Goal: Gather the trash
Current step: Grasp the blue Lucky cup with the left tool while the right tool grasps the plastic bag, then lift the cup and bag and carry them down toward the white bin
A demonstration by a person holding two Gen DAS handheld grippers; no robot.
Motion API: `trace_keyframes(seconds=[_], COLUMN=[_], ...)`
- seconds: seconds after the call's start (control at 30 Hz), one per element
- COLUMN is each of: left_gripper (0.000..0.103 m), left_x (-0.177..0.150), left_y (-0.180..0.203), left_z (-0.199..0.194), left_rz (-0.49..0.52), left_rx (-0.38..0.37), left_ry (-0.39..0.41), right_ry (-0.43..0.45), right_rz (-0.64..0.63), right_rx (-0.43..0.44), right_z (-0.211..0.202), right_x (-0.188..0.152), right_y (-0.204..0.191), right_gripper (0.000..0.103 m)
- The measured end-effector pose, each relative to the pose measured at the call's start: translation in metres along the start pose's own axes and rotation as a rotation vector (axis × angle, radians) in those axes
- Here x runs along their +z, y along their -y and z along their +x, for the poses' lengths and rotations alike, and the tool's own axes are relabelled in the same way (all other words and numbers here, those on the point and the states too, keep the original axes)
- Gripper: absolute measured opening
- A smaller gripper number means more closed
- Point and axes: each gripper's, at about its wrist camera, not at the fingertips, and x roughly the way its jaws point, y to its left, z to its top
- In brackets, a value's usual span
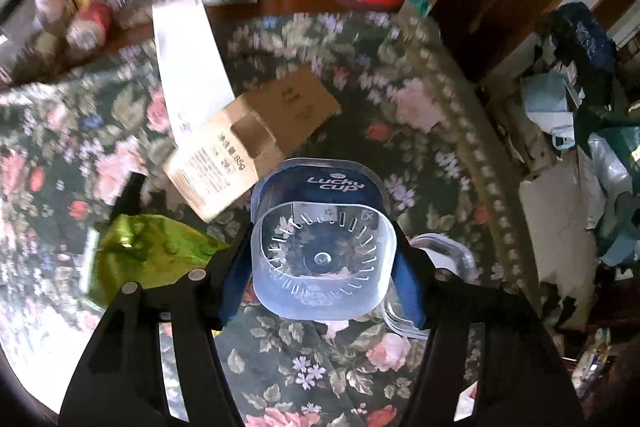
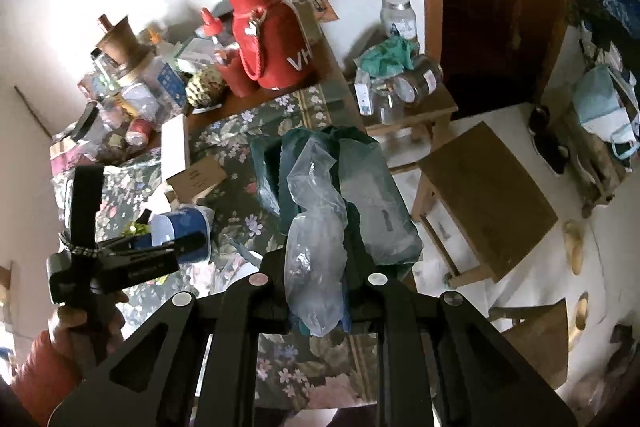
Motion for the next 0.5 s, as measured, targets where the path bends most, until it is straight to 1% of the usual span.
trace_keyframes(seconds=[0.23, 0.3, 0.5], left_gripper=[0.062, 0.062, 0.062], left_x=[-0.012, -0.016, -0.049], left_y=[0.015, 0.02, 0.034], left_z=[-0.069, -0.088, -0.156], left_rz=[-0.017, -0.041, -0.134], left_rx=[0.021, 0.031, 0.071], left_ry=[0.142, 0.187, 0.337], right_ry=[0.066, 0.084, 0.134], right_rz=[-0.052, -0.077, -0.192], right_rx=[0.058, 0.082, 0.155], right_z=[-0.032, -0.042, -0.073], right_x=[0.002, 0.001, -0.001], right_y=[-0.002, -0.003, -0.011], right_gripper=[0.014, 0.014, 0.014])
